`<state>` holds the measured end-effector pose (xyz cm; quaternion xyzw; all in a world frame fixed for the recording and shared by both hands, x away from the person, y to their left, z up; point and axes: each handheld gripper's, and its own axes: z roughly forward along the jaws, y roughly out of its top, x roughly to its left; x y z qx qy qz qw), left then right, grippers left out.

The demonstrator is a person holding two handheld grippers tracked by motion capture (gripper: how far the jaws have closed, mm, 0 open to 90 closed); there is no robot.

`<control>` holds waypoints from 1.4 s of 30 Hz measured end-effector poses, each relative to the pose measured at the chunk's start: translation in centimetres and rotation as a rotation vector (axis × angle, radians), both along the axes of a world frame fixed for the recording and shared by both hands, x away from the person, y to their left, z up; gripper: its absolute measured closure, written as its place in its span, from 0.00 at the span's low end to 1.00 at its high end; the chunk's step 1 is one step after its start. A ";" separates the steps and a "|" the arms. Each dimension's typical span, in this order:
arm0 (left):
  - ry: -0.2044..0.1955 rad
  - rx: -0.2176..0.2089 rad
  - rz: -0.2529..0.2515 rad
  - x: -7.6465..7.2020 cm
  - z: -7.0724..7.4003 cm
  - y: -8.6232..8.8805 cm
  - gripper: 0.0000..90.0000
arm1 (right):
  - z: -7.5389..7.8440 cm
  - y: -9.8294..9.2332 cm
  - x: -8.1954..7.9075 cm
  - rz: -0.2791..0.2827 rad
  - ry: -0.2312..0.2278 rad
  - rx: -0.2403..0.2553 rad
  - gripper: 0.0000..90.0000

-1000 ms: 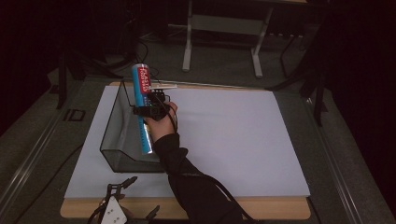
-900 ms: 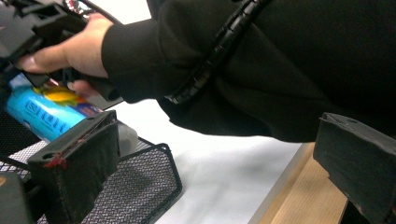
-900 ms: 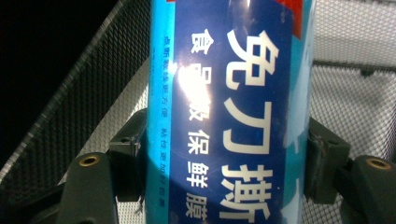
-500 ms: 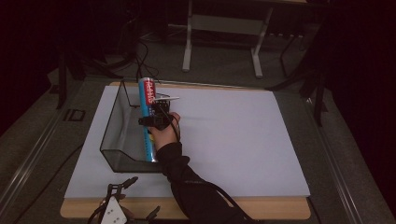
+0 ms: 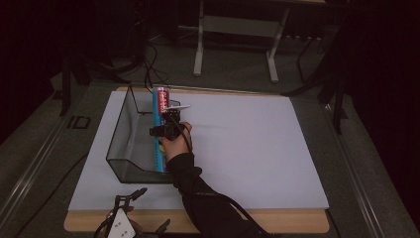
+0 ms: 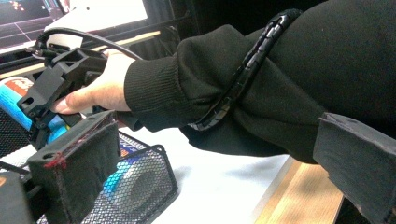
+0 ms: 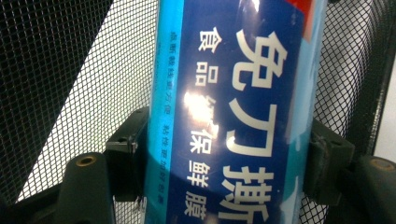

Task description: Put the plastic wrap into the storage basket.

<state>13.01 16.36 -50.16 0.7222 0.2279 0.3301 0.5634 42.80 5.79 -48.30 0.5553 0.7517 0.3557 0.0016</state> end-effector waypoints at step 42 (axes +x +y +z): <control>0.015 0.015 -0.007 0.1 -0.2 -0.2 0.01 | 6.4 -6.4 -2.0 0.238 -0.277 -0.096 0.15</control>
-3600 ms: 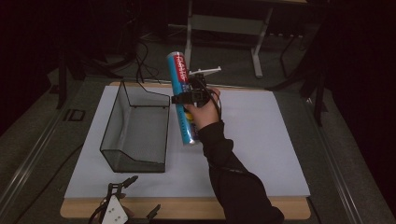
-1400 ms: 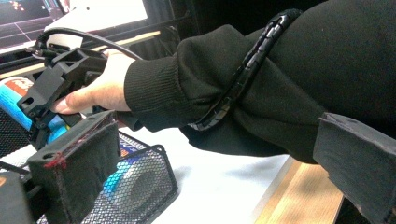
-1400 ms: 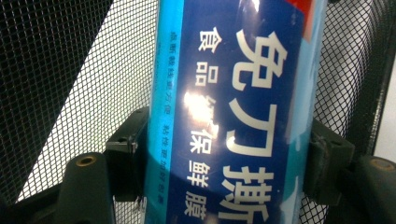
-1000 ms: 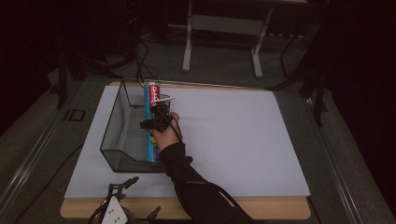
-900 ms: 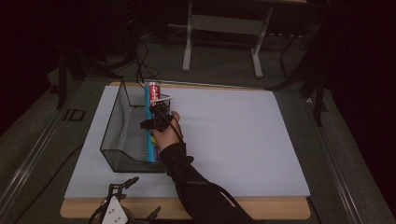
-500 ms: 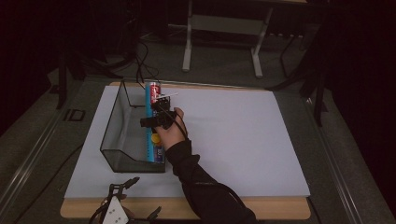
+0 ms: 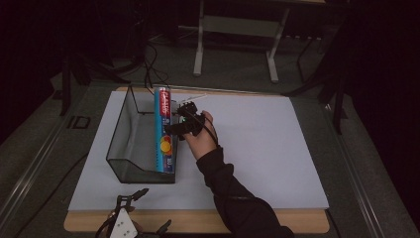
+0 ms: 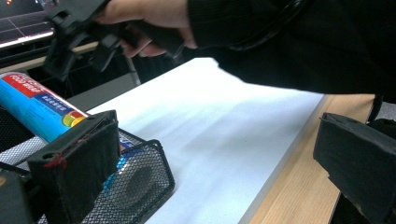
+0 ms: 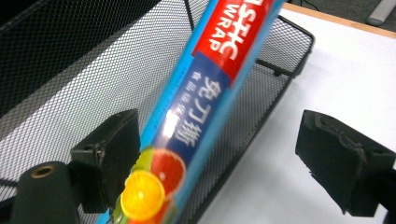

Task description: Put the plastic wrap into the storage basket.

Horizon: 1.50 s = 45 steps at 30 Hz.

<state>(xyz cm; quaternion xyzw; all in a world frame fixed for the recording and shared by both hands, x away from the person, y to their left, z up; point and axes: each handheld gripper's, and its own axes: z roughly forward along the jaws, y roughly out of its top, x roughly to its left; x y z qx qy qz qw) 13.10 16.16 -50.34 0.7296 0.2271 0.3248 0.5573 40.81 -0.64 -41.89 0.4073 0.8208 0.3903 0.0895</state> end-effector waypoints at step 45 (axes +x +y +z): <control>0.018 0.030 0.004 0.3 -0.3 -0.4 0.01 | -2.5 -17.8 -6.3 -0.044 -0.047 0.002 0.16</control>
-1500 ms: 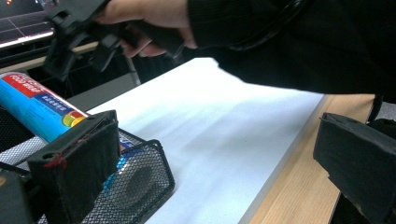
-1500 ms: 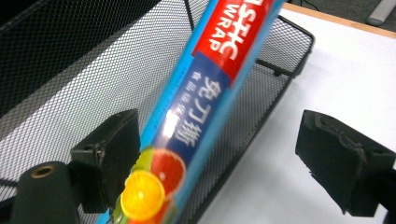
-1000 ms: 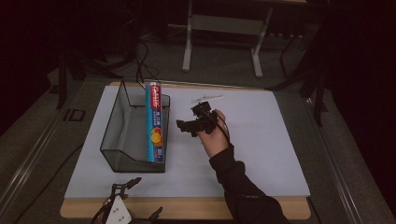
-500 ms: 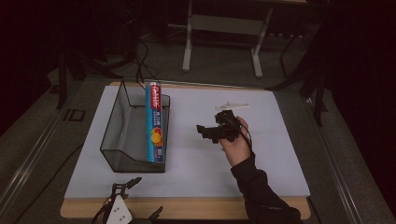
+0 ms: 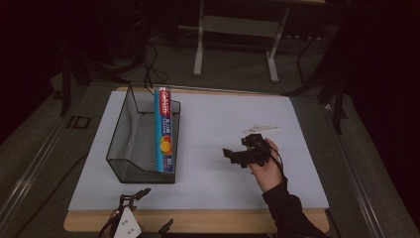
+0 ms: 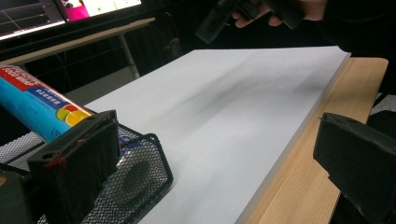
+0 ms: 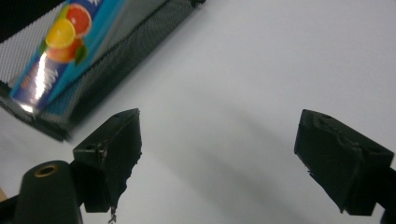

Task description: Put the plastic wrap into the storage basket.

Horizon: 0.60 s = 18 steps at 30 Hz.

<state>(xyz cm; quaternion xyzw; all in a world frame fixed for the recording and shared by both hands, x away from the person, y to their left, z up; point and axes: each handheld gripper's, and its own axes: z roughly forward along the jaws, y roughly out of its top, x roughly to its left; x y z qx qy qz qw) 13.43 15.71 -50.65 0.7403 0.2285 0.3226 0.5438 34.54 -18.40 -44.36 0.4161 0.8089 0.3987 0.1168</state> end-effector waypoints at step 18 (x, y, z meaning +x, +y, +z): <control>0.002 0.007 -0.004 0.0 0.0 -0.1 0.01 | -3.0 -3.9 -2.8 -0.032 0.012 -0.043 0.16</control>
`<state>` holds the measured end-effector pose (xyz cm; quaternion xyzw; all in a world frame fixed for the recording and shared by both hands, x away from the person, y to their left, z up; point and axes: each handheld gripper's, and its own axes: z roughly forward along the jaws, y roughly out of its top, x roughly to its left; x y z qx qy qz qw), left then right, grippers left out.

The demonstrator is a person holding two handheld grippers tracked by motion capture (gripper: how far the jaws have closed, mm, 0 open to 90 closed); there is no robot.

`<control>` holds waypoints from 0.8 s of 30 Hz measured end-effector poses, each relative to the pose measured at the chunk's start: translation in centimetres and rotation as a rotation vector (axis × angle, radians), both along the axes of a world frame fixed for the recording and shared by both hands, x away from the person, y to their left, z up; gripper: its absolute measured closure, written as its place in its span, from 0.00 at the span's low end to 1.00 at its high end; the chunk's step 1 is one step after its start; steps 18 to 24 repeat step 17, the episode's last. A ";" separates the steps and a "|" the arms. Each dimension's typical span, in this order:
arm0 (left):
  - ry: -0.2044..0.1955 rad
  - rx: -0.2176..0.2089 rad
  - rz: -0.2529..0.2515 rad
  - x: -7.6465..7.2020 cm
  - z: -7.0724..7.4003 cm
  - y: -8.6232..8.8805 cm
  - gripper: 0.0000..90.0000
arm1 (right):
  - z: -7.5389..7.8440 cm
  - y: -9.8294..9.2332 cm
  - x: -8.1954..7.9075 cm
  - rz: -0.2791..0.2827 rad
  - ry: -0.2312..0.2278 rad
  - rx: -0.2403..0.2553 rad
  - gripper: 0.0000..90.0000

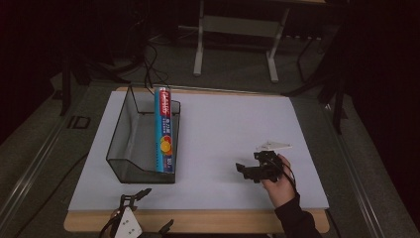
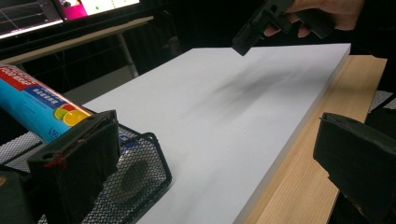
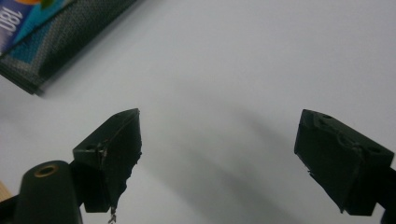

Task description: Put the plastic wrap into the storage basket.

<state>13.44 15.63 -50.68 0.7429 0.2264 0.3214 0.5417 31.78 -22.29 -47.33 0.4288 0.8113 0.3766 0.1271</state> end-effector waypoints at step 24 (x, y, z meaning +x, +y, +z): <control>0.002 0.005 -0.017 -0.1 0.0 0.1 0.01 | -1.6 0.5 0.0 0.017 -0.042 -0.067 0.16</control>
